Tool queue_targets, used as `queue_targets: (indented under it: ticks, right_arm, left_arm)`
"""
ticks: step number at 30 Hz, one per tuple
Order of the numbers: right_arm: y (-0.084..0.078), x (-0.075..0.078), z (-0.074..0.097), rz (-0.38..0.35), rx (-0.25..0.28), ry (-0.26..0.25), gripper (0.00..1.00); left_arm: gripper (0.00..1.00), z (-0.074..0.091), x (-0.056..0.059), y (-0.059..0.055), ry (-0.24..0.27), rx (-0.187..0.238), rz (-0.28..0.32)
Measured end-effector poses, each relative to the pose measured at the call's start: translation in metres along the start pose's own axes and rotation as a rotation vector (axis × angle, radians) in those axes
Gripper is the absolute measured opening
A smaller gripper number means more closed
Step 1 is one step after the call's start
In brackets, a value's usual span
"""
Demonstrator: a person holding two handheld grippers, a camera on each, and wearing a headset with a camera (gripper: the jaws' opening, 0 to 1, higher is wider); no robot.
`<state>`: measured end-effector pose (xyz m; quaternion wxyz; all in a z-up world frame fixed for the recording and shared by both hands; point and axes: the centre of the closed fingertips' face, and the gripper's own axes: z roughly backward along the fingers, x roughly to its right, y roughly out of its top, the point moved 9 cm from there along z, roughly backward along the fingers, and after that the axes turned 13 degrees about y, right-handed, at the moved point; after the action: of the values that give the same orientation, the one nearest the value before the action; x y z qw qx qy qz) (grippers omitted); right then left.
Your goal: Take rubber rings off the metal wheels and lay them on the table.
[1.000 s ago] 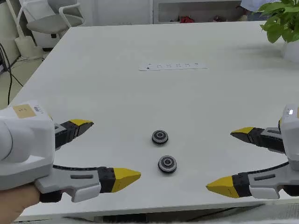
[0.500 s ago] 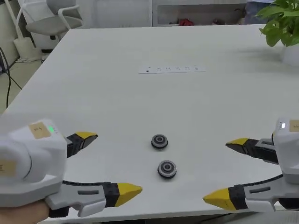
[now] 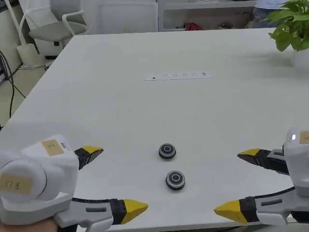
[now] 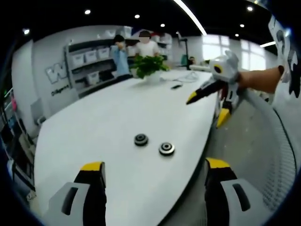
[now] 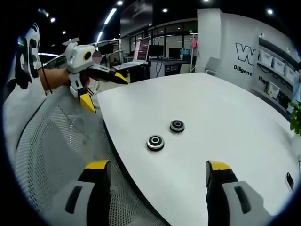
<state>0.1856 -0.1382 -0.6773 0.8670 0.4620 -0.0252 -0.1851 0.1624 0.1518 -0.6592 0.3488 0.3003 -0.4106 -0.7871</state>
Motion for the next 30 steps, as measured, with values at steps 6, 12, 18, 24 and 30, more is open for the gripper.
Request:
queue_targets:
  ticks: [6, 12, 18, 24, 30]
  right_arm:
    - [0.0001, 0.0002, 0.0009, 0.010, -0.003, -0.016, 0.81]
    - [-0.0003, 0.0000, 0.0014, 0.001, 0.000, -0.018, 0.80]
    - [-0.0010, -0.0003, 0.0013, -0.005, -0.003, -0.021, 0.80]
    - [-0.0015, -0.0010, 0.0010, -0.004, -0.009, -0.021, 0.80]
    - [-0.0019, -0.0009, 0.0010, -0.007, -0.011, -0.023, 0.80]
  left_arm:
    - [0.86, 0.0001, -0.0033, -0.0014, 0.005, 0.003, 0.017]
    - [0.85, 0.0007, -0.0027, -0.0016, 0.010, -0.002, 0.015]
    - [0.85, 0.0014, -0.0013, -0.0010, 0.015, -0.003, 0.022]
    - [0.85, 0.0010, -0.0011, -0.0021, 0.015, -0.009, 0.008]
    - [0.85, 0.0009, -0.0010, -0.0027, 0.011, -0.015, 0.011]
